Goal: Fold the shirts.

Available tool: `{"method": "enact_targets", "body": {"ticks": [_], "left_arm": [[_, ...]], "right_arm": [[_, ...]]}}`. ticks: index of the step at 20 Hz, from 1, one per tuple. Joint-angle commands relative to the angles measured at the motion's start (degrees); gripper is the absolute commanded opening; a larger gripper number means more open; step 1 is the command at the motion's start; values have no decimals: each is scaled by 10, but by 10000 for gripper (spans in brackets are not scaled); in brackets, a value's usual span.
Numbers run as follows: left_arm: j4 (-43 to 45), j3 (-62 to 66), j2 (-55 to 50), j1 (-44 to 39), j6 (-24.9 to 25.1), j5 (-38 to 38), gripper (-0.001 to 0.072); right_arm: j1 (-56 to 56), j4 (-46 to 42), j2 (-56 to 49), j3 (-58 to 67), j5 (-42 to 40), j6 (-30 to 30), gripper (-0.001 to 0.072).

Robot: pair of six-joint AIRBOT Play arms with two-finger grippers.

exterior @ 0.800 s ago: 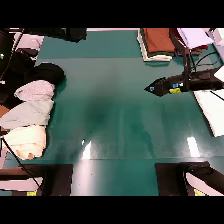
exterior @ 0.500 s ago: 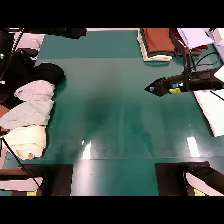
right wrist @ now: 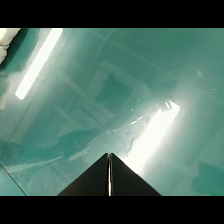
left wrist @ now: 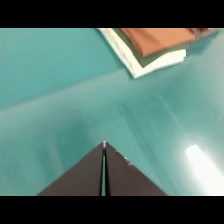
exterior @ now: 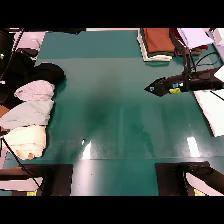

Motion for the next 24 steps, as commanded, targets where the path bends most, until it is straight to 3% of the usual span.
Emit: {"method": "enact_targets", "body": {"ticks": [1,2,3,5,9,18,19,20,21,24], "left_arm": [[79,0,-2,0,12,33,367],[144,0,-7,4,-16,25,645],[200,0,-15,15,-46,4,669],[239,-9,-40,60,-57,-42,669],[238,-65,-110,160,-81,-99,669],[237,-141,-209,231,-81,-40,664],[237,-139,-209,231,-82,-35,488],[235,-133,-209,231,-82,-36,173],[235,-122,-208,231,-81,-44,33],[234,-45,-186,226,-80,-80,24]], "right_arm": [[0,0,0,0,0,0,19],[0,0,0,0,0,0,19],[0,0,0,0,0,0,20],[0,0,0,0,0,0,20],[0,0,0,0,-10,0,19],[0,-2,-1,0,-28,0,20],[0,-1,-1,0,-30,0,19],[0,-1,-1,0,-30,0,20],[0,0,-1,0,-30,0,20],[-1,0,-1,10,-32,0,19]]}}
